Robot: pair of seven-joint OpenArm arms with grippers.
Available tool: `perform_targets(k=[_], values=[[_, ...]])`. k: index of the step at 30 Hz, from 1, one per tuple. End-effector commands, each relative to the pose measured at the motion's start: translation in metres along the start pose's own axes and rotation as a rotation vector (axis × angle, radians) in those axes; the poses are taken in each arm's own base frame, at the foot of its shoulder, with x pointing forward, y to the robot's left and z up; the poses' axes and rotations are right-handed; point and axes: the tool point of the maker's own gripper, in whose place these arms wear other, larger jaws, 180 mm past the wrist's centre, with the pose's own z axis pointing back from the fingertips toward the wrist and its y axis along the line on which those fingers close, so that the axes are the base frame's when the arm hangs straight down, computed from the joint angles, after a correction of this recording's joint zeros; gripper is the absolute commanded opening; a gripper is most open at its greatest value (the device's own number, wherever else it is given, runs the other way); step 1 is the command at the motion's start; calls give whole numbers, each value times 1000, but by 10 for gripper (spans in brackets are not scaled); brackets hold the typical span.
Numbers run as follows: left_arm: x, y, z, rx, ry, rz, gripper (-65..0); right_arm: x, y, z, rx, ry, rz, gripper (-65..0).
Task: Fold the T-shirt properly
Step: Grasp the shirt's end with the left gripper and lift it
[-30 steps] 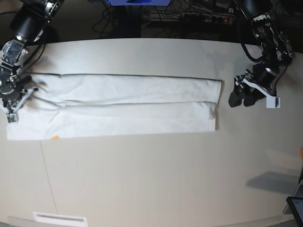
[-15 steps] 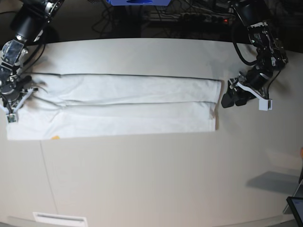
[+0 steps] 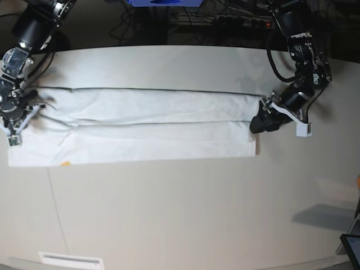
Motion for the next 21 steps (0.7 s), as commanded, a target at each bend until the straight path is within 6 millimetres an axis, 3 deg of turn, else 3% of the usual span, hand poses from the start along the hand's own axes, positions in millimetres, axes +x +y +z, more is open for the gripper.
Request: perform_targets(k=[1,10,21], values=[[12,-4,-1,-20,-24,-13,-213,-3,-2,1,5,23,15,-647],[-6,-15,-21,-71,37,14,-222,-2,-4,2,-2,20,11,-647],[-5,-5,-21,-11,31,76,-223,-2,-5,2,-3,21,10,-647]])
